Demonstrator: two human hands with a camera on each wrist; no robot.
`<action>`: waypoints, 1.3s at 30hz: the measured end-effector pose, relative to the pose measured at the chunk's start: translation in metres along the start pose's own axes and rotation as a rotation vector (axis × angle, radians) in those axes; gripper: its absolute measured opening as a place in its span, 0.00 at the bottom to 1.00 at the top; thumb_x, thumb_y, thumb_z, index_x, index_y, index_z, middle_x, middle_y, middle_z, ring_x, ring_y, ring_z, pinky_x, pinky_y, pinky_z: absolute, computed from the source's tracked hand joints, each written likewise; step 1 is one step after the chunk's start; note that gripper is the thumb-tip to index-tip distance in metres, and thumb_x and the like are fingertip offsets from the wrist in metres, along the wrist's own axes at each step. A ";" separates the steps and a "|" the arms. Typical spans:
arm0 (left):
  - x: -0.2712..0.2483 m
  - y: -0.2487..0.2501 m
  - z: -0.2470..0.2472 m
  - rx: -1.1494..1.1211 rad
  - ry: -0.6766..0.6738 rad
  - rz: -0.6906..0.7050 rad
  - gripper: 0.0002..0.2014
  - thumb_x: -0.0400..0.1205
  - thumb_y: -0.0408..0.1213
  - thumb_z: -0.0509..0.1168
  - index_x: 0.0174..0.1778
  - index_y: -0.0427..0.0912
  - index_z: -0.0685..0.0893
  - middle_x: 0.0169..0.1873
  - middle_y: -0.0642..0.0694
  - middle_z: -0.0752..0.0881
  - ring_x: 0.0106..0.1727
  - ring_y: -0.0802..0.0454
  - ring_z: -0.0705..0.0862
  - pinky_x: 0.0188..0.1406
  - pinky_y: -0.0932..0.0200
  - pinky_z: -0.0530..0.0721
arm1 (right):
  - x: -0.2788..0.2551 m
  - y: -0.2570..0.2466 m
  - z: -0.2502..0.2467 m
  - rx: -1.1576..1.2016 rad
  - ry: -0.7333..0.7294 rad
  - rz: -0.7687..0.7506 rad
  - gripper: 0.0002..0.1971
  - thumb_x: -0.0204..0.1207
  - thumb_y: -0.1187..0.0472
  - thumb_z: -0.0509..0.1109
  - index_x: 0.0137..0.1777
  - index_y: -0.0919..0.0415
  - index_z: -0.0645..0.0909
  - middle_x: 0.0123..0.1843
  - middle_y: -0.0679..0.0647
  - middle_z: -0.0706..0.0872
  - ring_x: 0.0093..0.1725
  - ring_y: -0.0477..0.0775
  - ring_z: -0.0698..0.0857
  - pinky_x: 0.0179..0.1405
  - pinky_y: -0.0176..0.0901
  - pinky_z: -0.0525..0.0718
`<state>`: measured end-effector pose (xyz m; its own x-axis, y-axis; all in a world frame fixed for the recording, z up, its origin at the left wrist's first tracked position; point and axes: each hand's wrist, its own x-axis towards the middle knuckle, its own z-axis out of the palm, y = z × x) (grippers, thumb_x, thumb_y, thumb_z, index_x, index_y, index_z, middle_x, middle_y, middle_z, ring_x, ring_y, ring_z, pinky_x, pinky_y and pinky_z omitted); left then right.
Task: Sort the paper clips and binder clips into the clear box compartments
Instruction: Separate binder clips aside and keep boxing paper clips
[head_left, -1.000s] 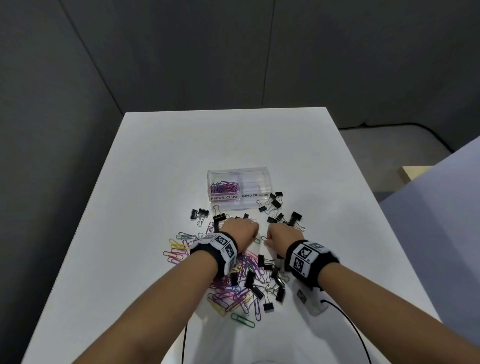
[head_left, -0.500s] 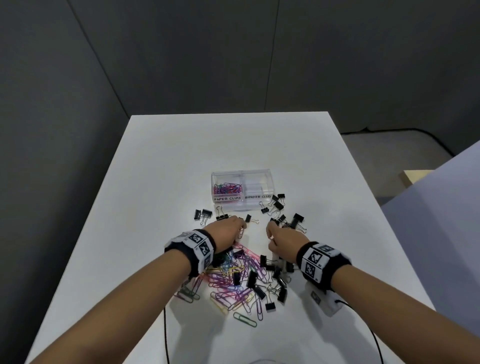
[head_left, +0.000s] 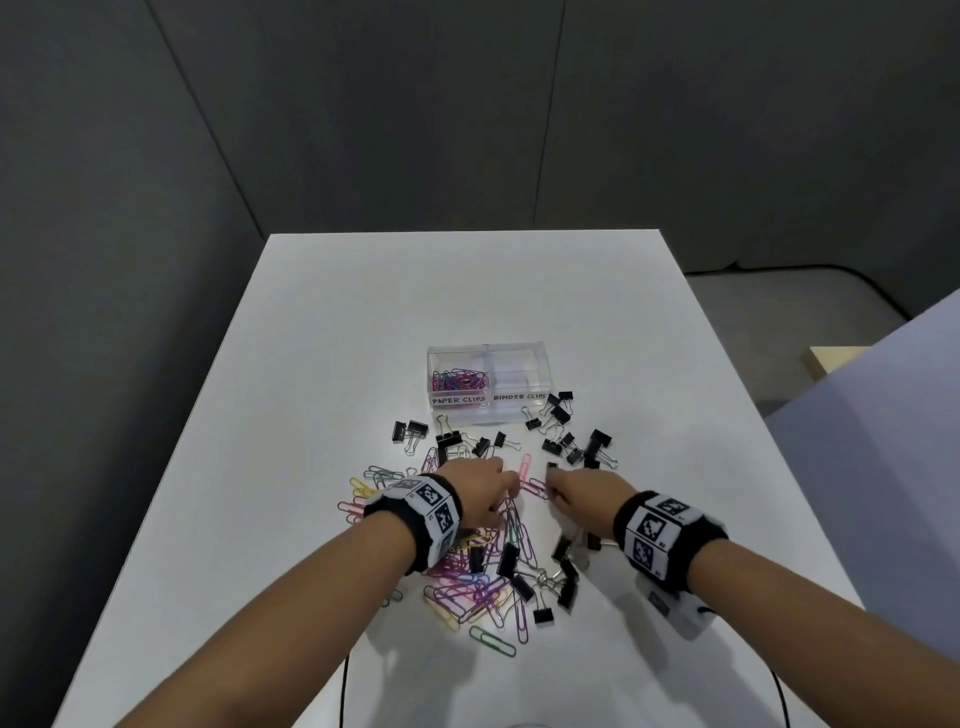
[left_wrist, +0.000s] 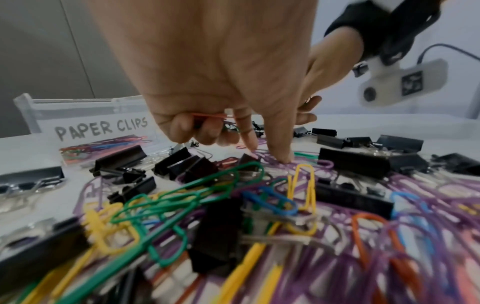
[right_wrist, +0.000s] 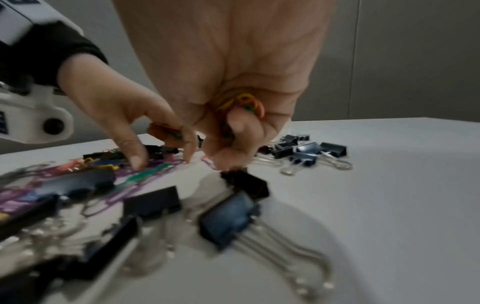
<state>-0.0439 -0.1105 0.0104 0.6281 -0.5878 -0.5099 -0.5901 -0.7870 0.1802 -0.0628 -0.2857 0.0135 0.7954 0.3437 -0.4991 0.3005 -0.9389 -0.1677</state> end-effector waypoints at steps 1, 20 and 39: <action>0.002 0.000 0.000 0.002 0.004 -0.010 0.21 0.81 0.46 0.65 0.69 0.45 0.73 0.63 0.42 0.76 0.60 0.43 0.81 0.54 0.51 0.80 | 0.001 -0.004 0.003 0.009 0.014 -0.003 0.13 0.85 0.59 0.50 0.58 0.63 0.73 0.43 0.57 0.79 0.42 0.53 0.75 0.44 0.48 0.74; 0.013 -0.005 0.003 -0.013 0.095 -0.308 0.13 0.83 0.41 0.60 0.56 0.38 0.83 0.57 0.40 0.86 0.59 0.41 0.84 0.55 0.50 0.83 | 0.031 -0.024 0.004 -0.021 0.118 0.156 0.04 0.82 0.62 0.56 0.45 0.59 0.68 0.35 0.52 0.76 0.43 0.56 0.79 0.40 0.43 0.70; -0.003 -0.026 -0.011 -0.330 0.308 -0.305 0.14 0.85 0.41 0.52 0.60 0.41 0.78 0.51 0.42 0.87 0.47 0.44 0.83 0.44 0.54 0.77 | 0.020 -0.006 -0.016 0.123 0.068 0.139 0.12 0.82 0.60 0.53 0.60 0.60 0.74 0.58 0.58 0.85 0.55 0.59 0.83 0.46 0.45 0.74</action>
<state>-0.0250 -0.0904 0.0167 0.8949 -0.3121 -0.3190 -0.1984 -0.9185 0.3421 -0.0406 -0.2730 0.0180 0.8600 0.2070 -0.4664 0.1218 -0.9709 -0.2063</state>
